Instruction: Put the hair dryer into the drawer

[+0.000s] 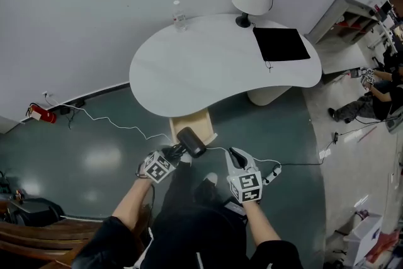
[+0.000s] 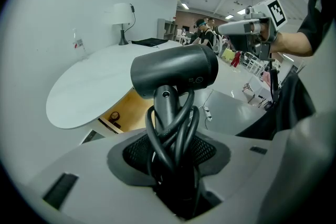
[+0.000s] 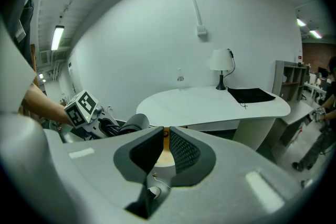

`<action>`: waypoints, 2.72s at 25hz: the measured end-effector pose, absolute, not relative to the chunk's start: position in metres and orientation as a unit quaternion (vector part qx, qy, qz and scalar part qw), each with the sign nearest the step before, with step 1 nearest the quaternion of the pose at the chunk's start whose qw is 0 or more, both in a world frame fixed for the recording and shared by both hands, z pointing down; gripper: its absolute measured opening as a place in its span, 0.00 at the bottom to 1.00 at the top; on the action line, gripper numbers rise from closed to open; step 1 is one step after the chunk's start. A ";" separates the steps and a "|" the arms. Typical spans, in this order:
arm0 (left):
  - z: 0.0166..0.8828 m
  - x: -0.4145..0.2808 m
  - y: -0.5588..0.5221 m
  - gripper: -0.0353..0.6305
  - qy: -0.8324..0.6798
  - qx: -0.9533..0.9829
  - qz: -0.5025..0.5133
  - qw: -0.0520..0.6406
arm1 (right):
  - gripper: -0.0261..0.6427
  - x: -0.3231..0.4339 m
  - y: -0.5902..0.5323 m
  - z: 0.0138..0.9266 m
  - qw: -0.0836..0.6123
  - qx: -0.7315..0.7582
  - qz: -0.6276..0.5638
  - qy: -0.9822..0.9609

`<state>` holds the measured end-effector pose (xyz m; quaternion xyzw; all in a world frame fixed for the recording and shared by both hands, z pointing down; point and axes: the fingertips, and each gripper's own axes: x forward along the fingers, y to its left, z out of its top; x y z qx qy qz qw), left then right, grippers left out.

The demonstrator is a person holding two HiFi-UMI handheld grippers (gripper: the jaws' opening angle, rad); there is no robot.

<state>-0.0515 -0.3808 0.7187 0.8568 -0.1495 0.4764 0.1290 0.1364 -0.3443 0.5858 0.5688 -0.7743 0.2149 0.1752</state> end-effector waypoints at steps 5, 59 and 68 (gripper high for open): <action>0.733 -0.048 -0.400 0.33 -0.109 0.854 0.498 0.109 | 0.07 0.137 -0.355 0.590 0.178 0.588 0.225 -0.756; 0.860 -0.014 -0.482 0.33 0.028 0.802 0.596 0.024 | 0.07 0.128 -0.355 0.626 0.174 0.702 0.308 -0.618; 0.881 -0.009 -0.488 0.33 0.019 0.788 0.615 0.015 | 0.07 0.128 -0.356 0.636 0.166 0.700 0.321 -0.615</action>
